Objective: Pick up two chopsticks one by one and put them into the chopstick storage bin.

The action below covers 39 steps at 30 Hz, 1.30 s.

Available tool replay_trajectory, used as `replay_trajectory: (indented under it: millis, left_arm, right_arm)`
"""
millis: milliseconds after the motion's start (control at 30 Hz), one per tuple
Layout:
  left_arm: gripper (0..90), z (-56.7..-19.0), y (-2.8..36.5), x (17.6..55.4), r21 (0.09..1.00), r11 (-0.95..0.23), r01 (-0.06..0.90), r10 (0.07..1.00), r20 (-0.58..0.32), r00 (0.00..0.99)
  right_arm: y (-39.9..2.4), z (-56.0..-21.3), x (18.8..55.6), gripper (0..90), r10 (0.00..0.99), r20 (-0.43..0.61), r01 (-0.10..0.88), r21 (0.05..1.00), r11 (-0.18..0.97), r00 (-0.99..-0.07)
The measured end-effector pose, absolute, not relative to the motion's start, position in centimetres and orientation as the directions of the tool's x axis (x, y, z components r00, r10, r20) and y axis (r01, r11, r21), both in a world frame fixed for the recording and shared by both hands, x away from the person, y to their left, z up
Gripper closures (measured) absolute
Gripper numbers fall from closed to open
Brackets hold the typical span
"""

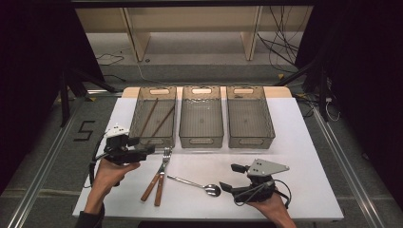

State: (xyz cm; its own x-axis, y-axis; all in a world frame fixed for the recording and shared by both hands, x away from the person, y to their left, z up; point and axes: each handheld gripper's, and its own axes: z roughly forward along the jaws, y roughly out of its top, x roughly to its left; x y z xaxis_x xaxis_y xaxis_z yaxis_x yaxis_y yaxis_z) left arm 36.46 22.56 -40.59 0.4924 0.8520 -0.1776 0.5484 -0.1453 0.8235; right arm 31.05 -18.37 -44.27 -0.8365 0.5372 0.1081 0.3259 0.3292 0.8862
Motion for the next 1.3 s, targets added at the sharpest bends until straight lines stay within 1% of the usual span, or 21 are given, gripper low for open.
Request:
replay_trajectory:
  millis: [167,400,567,667,900,1033,1233,1300]
  left_arm:
    - [23.9,-41.3,22.7,35.4,0.837,-0.146,0.527,0.848,-0.169,0.503]
    - [23.7,-42.8,23.0,34.0,0.853,-0.138,0.503,0.840,-0.169,0.516]
    - [22.6,-43.3,23.1,33.1,0.871,-0.146,0.468,0.834,-0.146,0.532]
    - [22.6,-43.5,23.0,32.7,0.880,-0.155,0.449,0.837,-0.124,0.532]
    - [22.2,-44.4,23.0,31.9,0.898,-0.114,0.425,0.829,-0.150,0.539]
    - [21.8,-45.1,22.9,31.3,0.903,-0.087,0.420,0.836,-0.164,0.524]
    - [21.5,-45.8,22.8,30.8,0.910,-0.066,0.410,0.839,-0.171,0.516]
    - [21.1,-45.9,22.6,30.7,0.908,-0.077,0.412,0.841,-0.163,0.516]
  right_arm:
    - [-16.7,-44.0,31.8,28.1,0.512,0.092,0.331,0.855,0.398,-0.854]
    - [-14.9,-43.8,32.9,32.3,0.473,0.078,0.330,0.816,0.476,-0.877]
    - [-13.7,-44.0,33.5,32.9,0.449,0.078,0.335,0.780,0.529,-0.890]
    - [-13.2,-44.1,33.7,33.1,0.448,0.080,0.346,0.759,0.551,-0.890]
    - [-11.9,-44.3,33.9,33.6,0.439,0.070,0.346,0.728,0.592,-0.896]
    - [-11.3,-44.4,34.0,34.0,0.431,0.062,0.342,0.713,0.612,-0.900]
    - [-11.0,-44.6,34.2,34.2,0.425,0.061,0.342,0.702,0.625,-0.903]
    - [-10.9,-44.7,34.3,34.2,0.426,0.063,0.345,0.698,0.628,-0.903]
